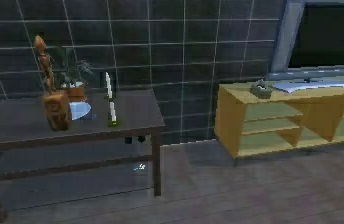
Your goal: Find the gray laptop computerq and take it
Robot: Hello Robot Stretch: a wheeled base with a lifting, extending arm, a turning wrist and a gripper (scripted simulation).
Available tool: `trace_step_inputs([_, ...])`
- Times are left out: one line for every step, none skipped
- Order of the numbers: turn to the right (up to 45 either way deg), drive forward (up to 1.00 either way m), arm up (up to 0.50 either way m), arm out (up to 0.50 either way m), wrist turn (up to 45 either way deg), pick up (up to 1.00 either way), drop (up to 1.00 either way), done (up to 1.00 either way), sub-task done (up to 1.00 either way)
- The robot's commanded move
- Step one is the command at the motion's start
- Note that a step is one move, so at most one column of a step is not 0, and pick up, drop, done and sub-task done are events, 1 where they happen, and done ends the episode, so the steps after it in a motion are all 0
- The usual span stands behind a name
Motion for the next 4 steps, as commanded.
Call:
trace_step_inputs([45.0,0.00,0.00,0.00,0.0,0.00,0.00,0.00,0.00])
trace_step_inputs([0.0,0.50,0.00,0.00,0.0,0.00,0.00,0.00,0.00])
trace_step_inputs([12.0,0.00,0.00,0.00,0.0,0.00,0.00,0.00,0.00])
trace_step_inputs([0.0,1.00,0.00,0.00,0.0,0.00,0.00,0.00,0.00])
